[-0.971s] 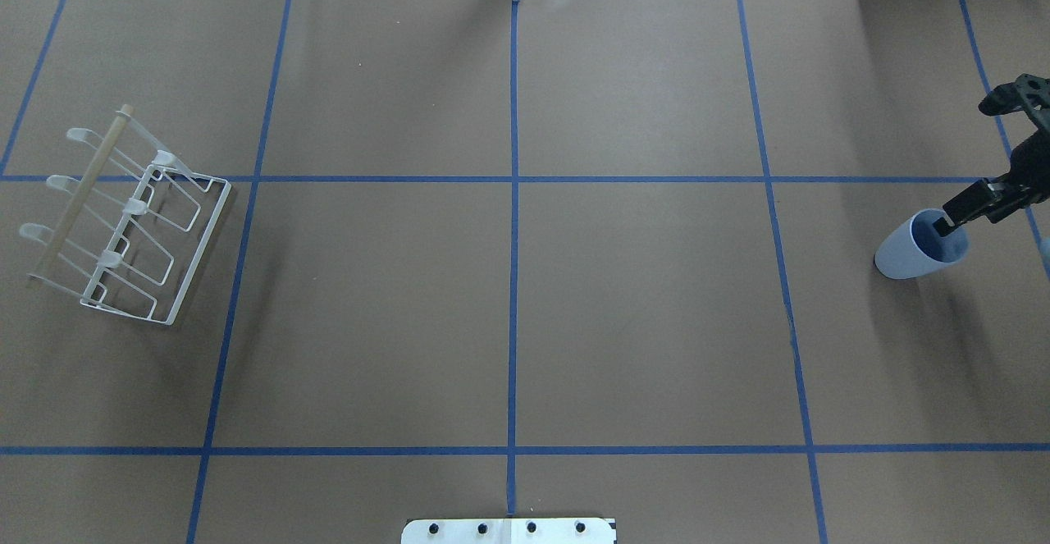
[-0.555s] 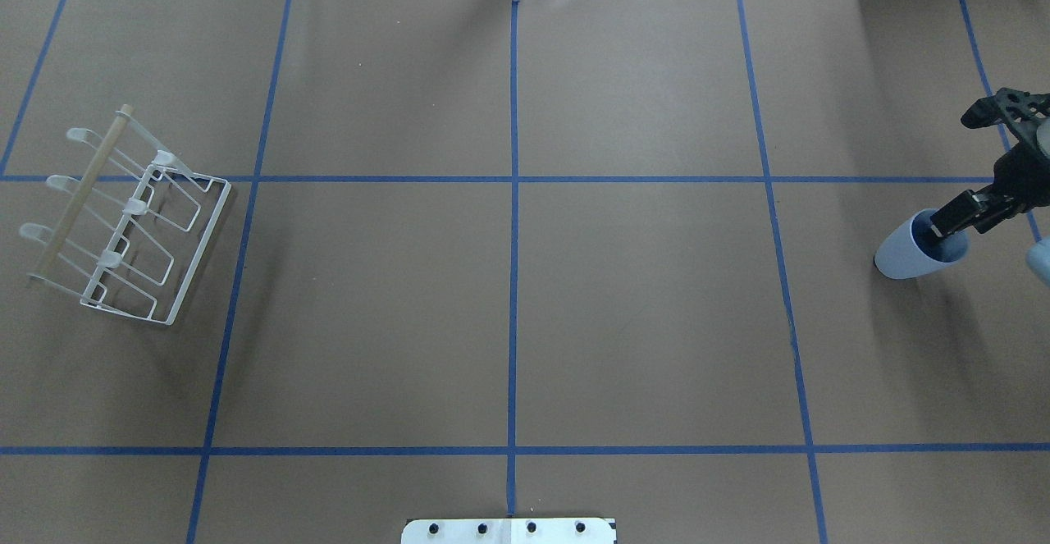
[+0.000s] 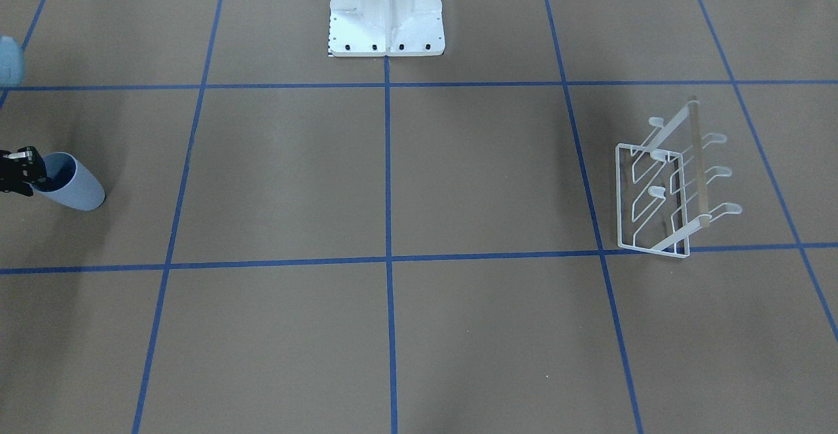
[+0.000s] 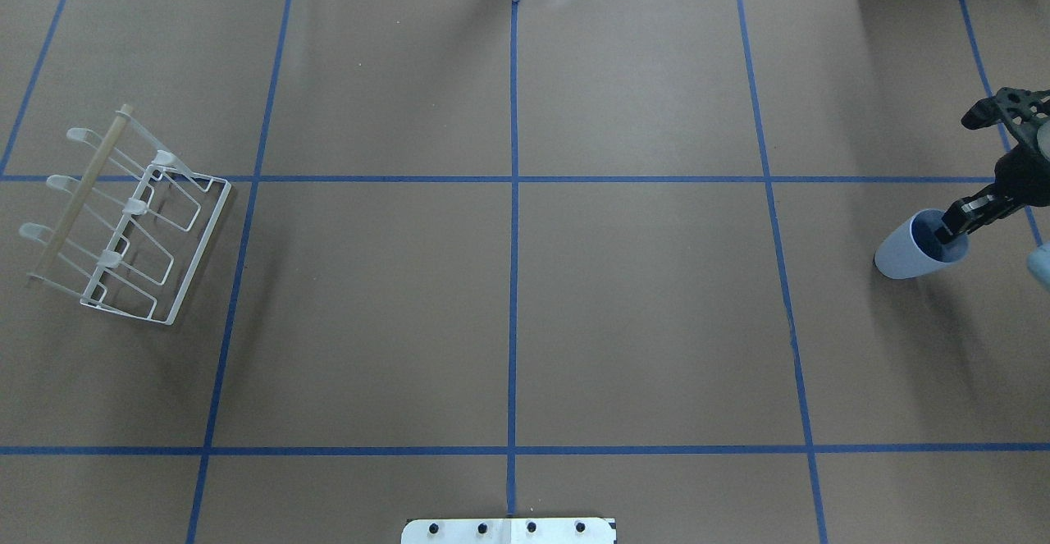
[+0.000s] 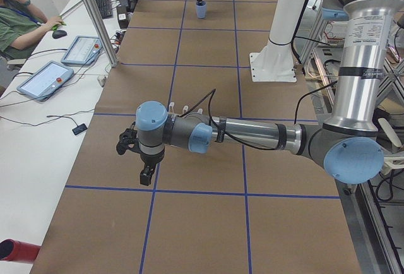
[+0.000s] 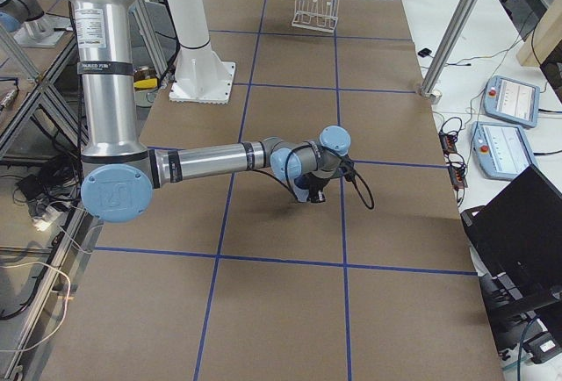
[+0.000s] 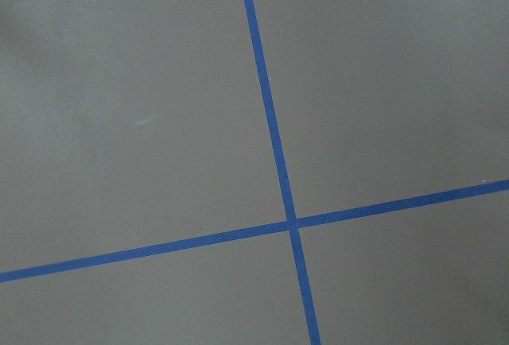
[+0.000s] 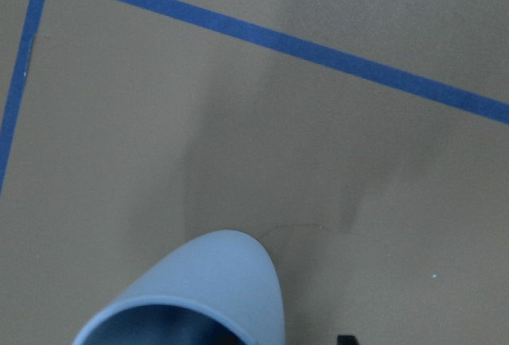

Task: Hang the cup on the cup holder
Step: 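Lift the cup with the right gripper toward the table center while the left arm approaches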

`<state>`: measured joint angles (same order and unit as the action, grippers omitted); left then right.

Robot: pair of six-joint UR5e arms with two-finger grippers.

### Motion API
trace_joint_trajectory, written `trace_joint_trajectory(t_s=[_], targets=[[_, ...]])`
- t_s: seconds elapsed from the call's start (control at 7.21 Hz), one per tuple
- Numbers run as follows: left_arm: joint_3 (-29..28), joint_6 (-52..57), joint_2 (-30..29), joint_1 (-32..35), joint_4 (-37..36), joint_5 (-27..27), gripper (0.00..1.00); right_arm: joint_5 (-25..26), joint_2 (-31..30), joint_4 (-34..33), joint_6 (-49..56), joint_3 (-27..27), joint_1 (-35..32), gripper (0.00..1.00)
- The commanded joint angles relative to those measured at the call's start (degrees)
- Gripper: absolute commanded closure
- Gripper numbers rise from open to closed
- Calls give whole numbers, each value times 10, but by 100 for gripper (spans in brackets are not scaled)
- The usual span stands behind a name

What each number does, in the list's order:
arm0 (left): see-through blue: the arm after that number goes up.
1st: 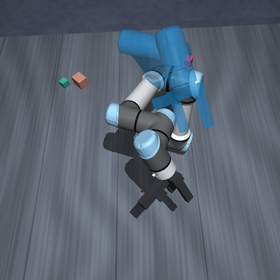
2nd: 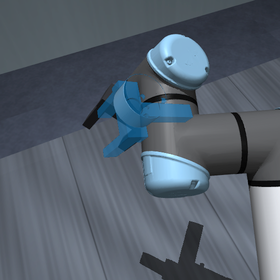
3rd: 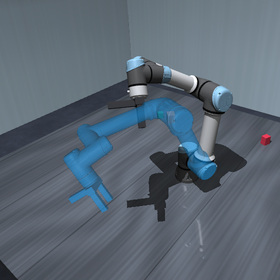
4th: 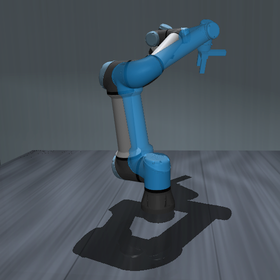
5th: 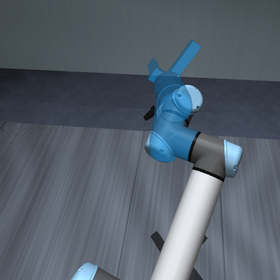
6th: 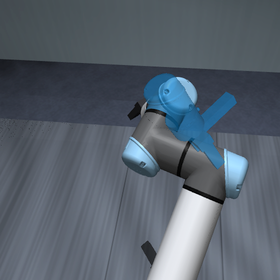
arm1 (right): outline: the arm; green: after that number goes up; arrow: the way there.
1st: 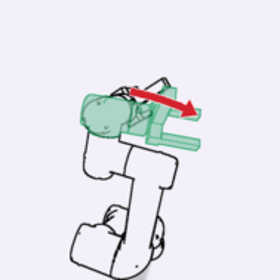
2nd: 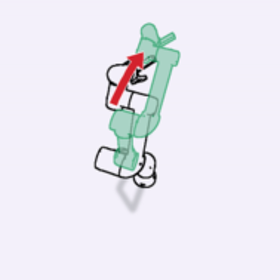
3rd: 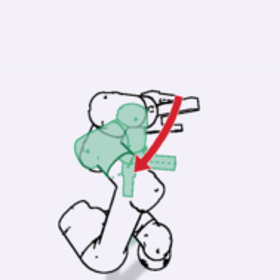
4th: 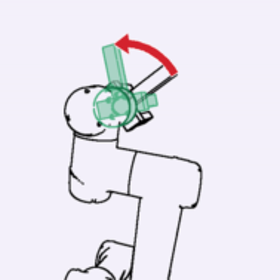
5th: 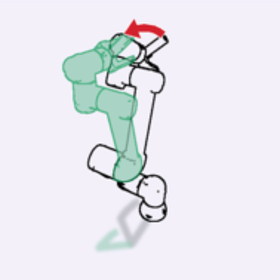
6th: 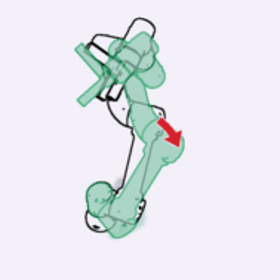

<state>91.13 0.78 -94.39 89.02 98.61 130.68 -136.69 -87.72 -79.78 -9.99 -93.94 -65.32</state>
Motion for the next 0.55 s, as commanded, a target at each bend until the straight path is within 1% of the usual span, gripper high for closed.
trace_joint_trajectory(t_s=[0.0, 0.14, 0.28, 0.42], targets=[[1, -2, -1, -1, 0, 0, 1, -15, -1, 2, -19, -36, -1, 100], [2, -2, -1, -1, 0, 1, 1, -54, 11, 2, -66, -73, 0, 100], [11, -3, -2, -1, 0, 1, 1, -71, 44, 28, -100, -83, 0, 100], [22, -7, -7, -12, 0, 36, 1, -72, 66, 77, -149, -83, 15, 100]])
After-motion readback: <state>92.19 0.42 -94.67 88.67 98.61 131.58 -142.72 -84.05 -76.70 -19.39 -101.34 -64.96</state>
